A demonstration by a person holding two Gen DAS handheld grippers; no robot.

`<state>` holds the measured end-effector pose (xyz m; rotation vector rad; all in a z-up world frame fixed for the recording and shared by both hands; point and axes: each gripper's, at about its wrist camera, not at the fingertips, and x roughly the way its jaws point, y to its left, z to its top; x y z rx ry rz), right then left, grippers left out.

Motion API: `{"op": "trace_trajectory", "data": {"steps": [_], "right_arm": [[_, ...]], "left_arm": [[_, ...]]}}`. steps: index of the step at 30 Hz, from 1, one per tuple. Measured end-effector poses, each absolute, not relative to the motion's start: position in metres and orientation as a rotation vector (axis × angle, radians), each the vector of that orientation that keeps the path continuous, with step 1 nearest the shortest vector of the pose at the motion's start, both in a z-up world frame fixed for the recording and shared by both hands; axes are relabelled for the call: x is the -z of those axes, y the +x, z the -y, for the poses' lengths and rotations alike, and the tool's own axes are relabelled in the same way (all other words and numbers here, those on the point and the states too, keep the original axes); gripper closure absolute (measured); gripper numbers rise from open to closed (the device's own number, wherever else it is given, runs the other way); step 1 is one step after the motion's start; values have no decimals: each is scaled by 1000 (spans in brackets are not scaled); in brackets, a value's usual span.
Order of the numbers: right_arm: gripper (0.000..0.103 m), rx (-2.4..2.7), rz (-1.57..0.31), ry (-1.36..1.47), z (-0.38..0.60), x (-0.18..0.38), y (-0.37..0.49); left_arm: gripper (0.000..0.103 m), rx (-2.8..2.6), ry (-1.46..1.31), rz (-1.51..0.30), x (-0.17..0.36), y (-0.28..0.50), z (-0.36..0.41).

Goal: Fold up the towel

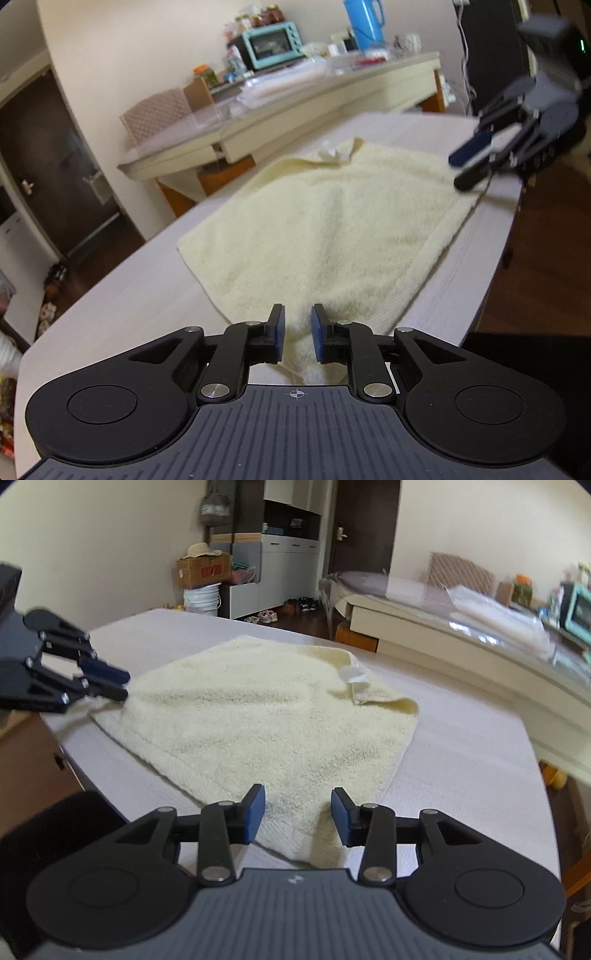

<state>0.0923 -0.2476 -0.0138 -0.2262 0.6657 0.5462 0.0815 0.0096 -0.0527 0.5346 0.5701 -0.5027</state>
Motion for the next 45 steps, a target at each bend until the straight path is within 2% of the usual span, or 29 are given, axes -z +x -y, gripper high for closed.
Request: {"op": "trace_trajectory", "data": {"steps": [7, 10, 13, 15, 24, 26, 28, 30, 36, 39, 45], "right_arm": [[61, -565, -681, -274, 249, 2, 82], [61, -523, -588, -291, 246, -4, 90], [61, -446, -488, -421, 226, -5, 118], [60, -426, -461, -525, 211, 1, 138], [56, -454, -527, -649, 187, 21, 208], [57, -266, -432, -685, 197, 21, 219], [57, -171, -381, -660, 207, 15, 224], [56, -194, -412, -531, 225, 3, 225], [56, -357, -460, -487, 240, 10, 172], [56, -479, -463, -456, 248, 10, 124], [57, -627, -425, -571, 246, 0, 33]], "left_arm": [[91, 515, 556, -602, 50, 63, -19], [84, 499, 556, -582, 47, 62, -20], [84, 475, 524, -538, 38, 69, -18], [80, 479, 513, -520, 35, 76, -13], [78, 525, 511, -551, 50, 84, 1], [78, 528, 504, -558, 52, 85, 0], [78, 527, 497, -560, 54, 84, -1], [78, 528, 494, -558, 54, 84, -1], [77, 498, 479, -540, 52, 89, -2], [71, 469, 481, -539, 53, 94, -2], [71, 455, 499, -530, 54, 95, 4]]}}
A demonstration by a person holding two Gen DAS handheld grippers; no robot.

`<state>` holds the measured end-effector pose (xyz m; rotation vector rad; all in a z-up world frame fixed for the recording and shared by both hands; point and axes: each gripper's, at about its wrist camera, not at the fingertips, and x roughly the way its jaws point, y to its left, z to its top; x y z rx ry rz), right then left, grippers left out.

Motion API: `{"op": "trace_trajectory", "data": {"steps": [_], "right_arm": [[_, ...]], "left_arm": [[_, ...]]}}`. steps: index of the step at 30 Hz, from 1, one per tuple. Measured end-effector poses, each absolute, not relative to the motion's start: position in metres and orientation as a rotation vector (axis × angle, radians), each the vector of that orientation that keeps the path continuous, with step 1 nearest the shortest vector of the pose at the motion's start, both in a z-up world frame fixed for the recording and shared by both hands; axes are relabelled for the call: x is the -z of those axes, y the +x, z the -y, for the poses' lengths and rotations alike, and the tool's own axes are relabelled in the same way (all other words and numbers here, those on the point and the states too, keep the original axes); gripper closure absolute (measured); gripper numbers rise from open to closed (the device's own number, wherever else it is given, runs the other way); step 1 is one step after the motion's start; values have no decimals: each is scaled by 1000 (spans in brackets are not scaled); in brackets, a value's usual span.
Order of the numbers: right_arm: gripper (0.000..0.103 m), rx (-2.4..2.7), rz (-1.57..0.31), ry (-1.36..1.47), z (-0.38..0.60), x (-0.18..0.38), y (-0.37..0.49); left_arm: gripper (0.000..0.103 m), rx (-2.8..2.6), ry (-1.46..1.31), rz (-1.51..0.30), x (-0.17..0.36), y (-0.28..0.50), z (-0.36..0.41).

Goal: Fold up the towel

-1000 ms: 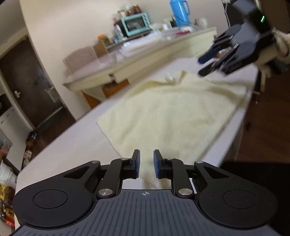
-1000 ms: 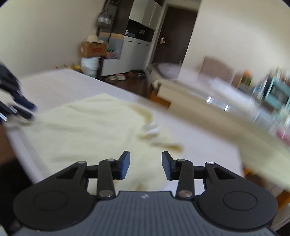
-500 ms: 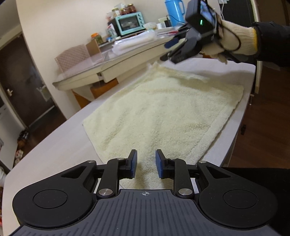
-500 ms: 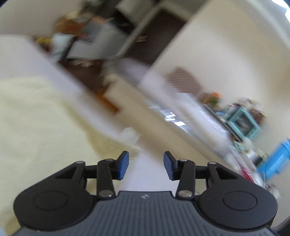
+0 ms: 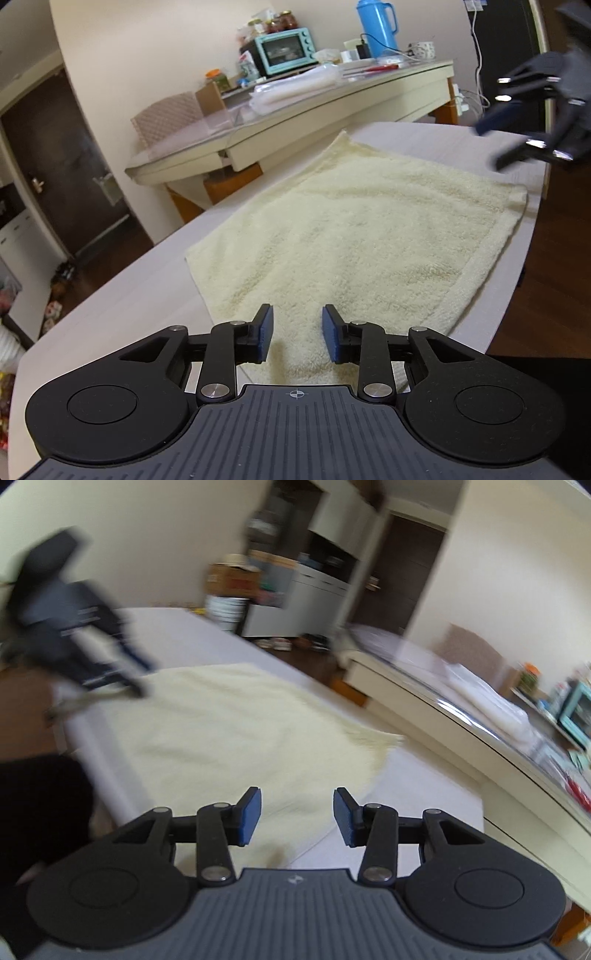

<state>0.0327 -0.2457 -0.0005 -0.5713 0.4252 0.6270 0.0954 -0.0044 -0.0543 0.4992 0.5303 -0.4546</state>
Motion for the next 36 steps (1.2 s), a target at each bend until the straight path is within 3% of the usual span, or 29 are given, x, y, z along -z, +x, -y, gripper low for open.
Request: {"op": "trace_trajectory", "data": {"steps": [13, 24, 36], "right_arm": [[56, -611, -444, -783, 241, 15, 18], [57, -531, -324, -1084, 232, 33, 25], [57, -626, -350, -1158, 224, 31, 33]], "left_arm": [[70, 447, 452, -550, 53, 91, 2], [68, 447, 441, -556, 53, 89, 0], [63, 517, 470, -529, 47, 91, 23]]}}
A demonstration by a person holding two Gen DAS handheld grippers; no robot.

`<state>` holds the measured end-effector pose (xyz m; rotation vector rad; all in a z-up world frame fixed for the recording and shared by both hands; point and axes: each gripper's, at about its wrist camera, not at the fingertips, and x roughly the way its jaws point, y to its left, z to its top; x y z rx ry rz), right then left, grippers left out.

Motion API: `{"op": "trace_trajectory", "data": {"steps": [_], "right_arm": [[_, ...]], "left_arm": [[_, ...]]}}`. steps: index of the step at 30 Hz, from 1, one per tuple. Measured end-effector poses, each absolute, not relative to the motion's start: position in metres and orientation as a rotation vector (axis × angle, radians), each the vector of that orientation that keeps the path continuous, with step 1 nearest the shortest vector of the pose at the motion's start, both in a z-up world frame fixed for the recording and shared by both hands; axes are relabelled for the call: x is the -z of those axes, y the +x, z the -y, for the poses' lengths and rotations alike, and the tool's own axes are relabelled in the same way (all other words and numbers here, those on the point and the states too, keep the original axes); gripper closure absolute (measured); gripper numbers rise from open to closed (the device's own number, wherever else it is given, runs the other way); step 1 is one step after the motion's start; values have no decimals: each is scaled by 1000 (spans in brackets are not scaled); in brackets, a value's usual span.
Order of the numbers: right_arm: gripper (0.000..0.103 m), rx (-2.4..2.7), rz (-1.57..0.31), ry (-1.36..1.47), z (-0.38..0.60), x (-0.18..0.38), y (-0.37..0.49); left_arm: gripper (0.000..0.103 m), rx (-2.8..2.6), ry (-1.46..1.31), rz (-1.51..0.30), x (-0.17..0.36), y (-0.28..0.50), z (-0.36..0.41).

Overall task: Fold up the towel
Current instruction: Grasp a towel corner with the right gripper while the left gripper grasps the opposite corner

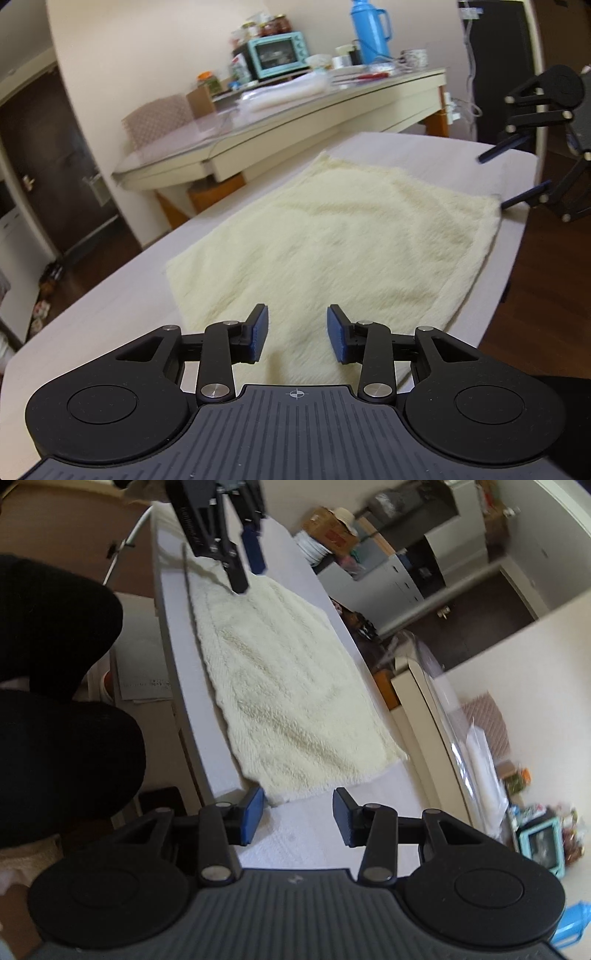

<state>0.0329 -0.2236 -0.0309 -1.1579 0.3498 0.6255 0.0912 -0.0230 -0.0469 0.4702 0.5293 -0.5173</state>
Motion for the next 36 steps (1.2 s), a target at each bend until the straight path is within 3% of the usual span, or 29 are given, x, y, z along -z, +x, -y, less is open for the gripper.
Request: {"op": "trace_trajectory", "data": {"steps": [7, 10, 12, 15, 36], "right_arm": [[60, -655, -301, -1252, 215, 37, 39], [74, -664, -313, -1334, 213, 41, 40], [78, -680, -317, -1350, 212, 43, 39], [96, -701, -334, -1358, 210, 46, 37], [96, -626, -217, -1319, 212, 9, 39]], "left_arm": [[62, 523, 461, -545, 52, 94, 22], [62, 509, 453, -546, 51, 94, 18], [62, 496, 445, -551, 50, 95, 13], [62, 483, 439, -561, 48, 94, 5], [61, 286, 433, -712, 38, 64, -12]]}}
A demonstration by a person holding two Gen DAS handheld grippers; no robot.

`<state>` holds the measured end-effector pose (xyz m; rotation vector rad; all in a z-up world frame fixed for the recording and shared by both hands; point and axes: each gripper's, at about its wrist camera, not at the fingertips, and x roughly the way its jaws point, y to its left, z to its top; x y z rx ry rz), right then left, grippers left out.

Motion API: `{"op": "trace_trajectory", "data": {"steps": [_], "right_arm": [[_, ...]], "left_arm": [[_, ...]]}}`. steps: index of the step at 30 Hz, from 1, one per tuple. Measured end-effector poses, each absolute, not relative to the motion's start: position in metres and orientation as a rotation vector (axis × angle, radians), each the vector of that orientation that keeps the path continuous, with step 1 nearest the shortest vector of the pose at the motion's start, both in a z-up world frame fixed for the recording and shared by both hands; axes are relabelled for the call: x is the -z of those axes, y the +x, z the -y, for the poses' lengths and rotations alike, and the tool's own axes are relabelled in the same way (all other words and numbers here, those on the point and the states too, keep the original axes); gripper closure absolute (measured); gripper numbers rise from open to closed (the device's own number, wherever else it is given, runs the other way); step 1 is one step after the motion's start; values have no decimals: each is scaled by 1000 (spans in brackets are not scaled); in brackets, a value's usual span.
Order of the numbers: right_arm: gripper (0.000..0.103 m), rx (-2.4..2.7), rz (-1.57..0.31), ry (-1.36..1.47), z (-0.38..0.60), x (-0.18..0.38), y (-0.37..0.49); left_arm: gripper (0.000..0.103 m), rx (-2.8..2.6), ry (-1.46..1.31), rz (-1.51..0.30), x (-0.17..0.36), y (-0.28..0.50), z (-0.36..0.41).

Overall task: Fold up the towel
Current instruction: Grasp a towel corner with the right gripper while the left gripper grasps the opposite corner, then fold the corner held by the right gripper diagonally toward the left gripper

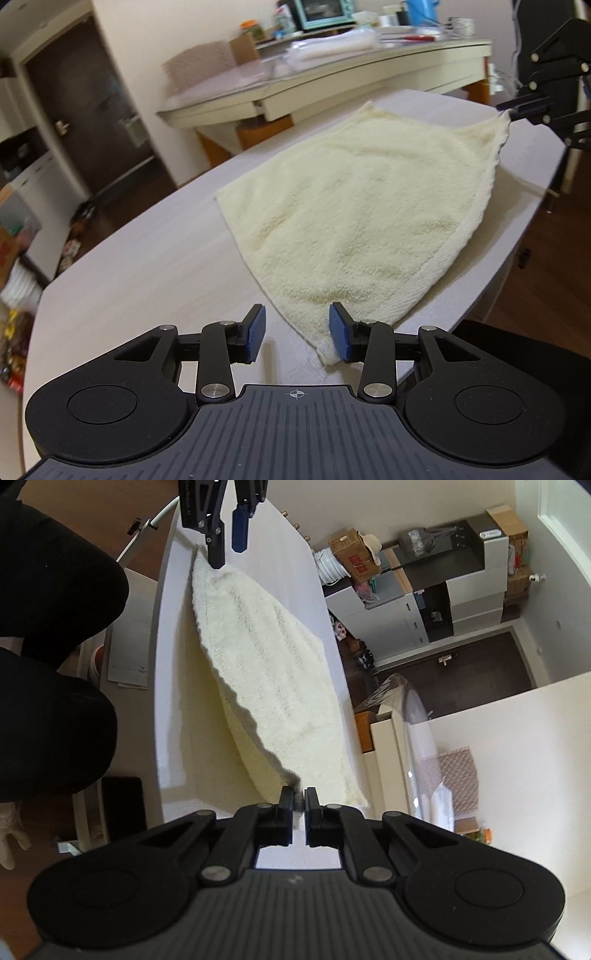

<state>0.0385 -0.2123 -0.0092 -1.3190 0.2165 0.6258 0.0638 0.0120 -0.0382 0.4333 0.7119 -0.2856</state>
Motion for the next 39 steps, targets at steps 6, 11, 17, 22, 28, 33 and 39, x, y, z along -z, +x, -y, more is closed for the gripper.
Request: {"op": "trace_trajectory", "data": {"steps": [6, 11, 17, 22, 28, 33, 39], "right_arm": [[96, -633, -155, -1349, 208, -7, 52], [96, -681, -97, -1408, 199, -18, 72], [96, -784, -58, -1468, 184, -28, 95], [96, -874, -52, -1500, 173, -32, 121], [96, -972, -66, -1482, 158, -33, 150], [96, -1055, -107, -1440, 148, -33, 173], [96, -1160, -127, -1406, 135, -38, 206]], "left_arm": [[61, 204, 361, -774, 33, 68, -10], [61, 156, 293, -821, 30, 70, -13], [61, 75, 204, -857, 28, 67, -15], [56, 6, 122, -895, 25, 67, -18], [44, -73, 16, -951, 23, 73, -27], [43, -118, -32, -981, 20, 72, -29], [40, -173, -71, -1013, 16, 72, -31]]}}
